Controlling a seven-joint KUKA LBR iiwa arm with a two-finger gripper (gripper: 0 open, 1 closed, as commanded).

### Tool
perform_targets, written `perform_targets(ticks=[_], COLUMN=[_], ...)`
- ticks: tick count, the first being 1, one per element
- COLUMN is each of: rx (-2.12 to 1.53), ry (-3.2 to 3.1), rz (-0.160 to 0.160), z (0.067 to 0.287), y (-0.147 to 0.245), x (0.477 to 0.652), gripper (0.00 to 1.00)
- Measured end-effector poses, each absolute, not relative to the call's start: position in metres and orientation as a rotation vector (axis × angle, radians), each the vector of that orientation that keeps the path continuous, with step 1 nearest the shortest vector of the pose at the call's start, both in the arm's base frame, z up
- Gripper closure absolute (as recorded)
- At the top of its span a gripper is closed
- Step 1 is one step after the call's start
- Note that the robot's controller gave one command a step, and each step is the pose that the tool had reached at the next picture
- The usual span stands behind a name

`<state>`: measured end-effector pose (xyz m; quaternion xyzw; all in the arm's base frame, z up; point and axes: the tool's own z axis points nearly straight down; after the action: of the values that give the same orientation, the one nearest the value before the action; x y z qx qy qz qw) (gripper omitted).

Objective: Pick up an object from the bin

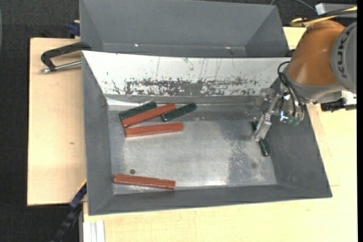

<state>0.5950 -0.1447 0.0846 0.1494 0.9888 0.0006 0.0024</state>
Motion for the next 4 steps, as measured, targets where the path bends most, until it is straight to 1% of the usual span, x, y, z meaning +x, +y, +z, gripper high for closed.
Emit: perform_targets(ticks=[1,2,3,4], rx=[0.603,0.592,0.814,0.814], ry=[3.081,3.083,3.033,3.033], rz=[0.001,0.002,0.001,0.001], z=[0.079,0.084,0.078,0.078], y=[-0.148,-0.153,-0.15,-0.15], x=[0.592,0.586,0.577,0.577], gripper=[0.0,0.0,1.0,1.0])
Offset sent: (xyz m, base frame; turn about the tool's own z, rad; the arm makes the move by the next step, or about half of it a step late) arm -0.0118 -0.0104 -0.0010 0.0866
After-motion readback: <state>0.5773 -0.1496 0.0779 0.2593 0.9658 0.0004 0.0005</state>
